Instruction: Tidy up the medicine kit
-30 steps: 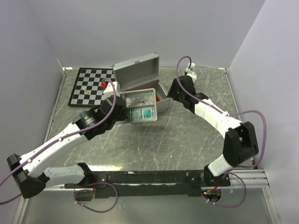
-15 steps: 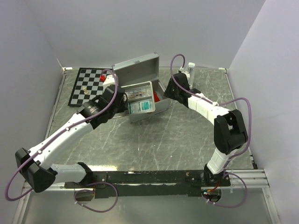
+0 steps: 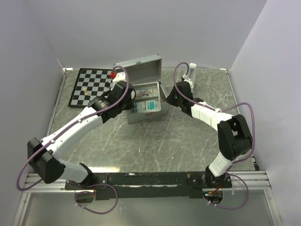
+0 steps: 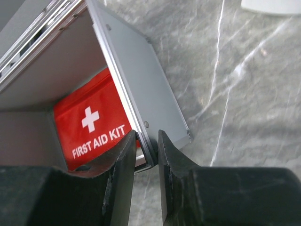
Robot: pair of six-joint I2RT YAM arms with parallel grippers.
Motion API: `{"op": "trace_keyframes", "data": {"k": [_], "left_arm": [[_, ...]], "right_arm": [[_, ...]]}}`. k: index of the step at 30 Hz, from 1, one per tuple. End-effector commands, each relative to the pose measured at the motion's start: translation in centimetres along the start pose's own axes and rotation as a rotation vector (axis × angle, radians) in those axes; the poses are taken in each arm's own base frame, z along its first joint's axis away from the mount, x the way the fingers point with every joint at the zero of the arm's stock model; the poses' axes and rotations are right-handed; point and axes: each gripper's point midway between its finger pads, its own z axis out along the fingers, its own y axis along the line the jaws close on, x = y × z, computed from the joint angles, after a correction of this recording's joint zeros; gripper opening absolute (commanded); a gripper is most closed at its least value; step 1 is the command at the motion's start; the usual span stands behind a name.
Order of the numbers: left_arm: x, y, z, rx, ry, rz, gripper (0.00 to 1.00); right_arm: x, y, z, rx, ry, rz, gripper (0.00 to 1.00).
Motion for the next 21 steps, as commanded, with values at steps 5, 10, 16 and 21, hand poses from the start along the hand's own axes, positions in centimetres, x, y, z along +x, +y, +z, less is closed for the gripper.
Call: {"op": "trace_keyframes", "data": {"k": [5, 10, 16, 21], "left_arm": [[-2.5, -2.2, 2.1, 0.03, -0.049, 0.004, 0.01], [-2.8, -3.4, 3.8, 0.024, -0.04, 0.022, 0.01], [-3.0, -4.4, 6.9, -0.041, -0.011, 0.053, 0.01], [-2.5, -4.3, 8.9, -0.119, 0.021, 0.065, 0.01]], "right_arm": [[6.5, -1.4, -2.8, 0.016, 0.136, 0.012, 0.27], [7.1, -1.9, -4.0, 0.017, 0.146, 0.032, 0.33], [4.0, -2.6, -7.2, 0.08, 0.073, -0.002, 0.57], [2.8, -3.7, -10.3, 0.099, 0.021, -0.009, 0.6]]}}
